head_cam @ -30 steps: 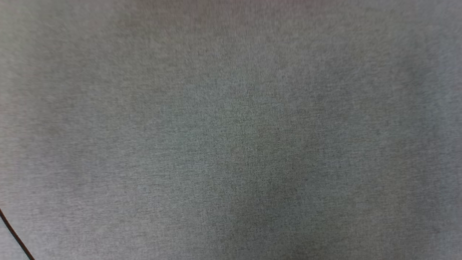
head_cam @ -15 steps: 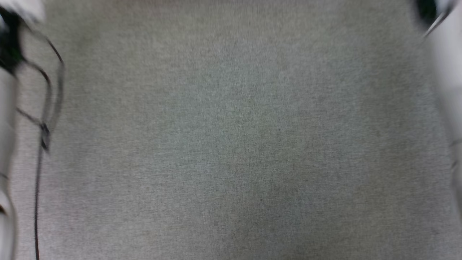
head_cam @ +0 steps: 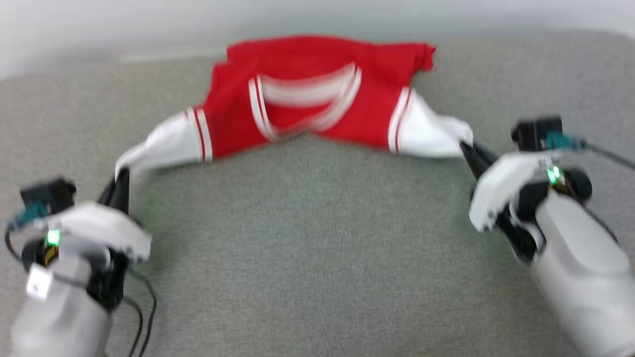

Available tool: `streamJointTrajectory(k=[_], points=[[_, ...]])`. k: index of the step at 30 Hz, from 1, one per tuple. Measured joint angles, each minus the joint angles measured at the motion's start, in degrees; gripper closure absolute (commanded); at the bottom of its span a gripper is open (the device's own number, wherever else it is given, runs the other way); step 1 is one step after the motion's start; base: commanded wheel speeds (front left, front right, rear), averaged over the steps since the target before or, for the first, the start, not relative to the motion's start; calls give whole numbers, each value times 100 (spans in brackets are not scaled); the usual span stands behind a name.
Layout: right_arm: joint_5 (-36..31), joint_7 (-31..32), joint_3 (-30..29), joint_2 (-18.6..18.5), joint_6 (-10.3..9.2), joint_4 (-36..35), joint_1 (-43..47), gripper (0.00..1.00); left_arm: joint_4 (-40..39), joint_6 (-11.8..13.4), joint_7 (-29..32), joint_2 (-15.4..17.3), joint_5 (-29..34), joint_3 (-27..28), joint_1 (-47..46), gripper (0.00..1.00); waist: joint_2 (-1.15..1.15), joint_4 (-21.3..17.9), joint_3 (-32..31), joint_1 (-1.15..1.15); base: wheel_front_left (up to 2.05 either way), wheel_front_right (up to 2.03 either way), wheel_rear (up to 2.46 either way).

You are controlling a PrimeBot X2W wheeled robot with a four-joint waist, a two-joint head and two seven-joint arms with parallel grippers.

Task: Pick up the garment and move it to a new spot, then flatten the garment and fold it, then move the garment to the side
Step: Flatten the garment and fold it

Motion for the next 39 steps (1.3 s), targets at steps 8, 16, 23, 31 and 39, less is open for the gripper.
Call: streamJointTrajectory(k=[8, 16, 23, 31, 39], points=[[468, -56, -69, -501, 0, -657, 1510, 100, -1251, 492, -5, -59, 282, 509, 2027, 100, 0, 67, -862, -1, 0, 0, 0], [515, 57, -875, -697, 0, -1580, 3476, 100, -2932, 1293, 278, -64, 246, 511, 4174, 100, 0, 252, -1540, -1, 0, 0, 0], [-80, 399, -1782, -475, 1, -2434, 4868, 100, -3879, 1768, 516, 73, 263, 499, 5032, 100, 0, 422, -1606, -1, 0, 0, 0], [-673, 892, -2566, 27, -1, -3611, 5336, 0, -4742, 2022, 701, 189, 438, 391, 5153, 100, 0, 571, -1531, 0, 0, 0, 0], [-984, 1223, -3178, 250, -1, -3774, 3589, 0, -5357, 2037, 673, 225, 660, 314, 4625, 100, 0, 691, -1008, 2, 0, 0, 0]])
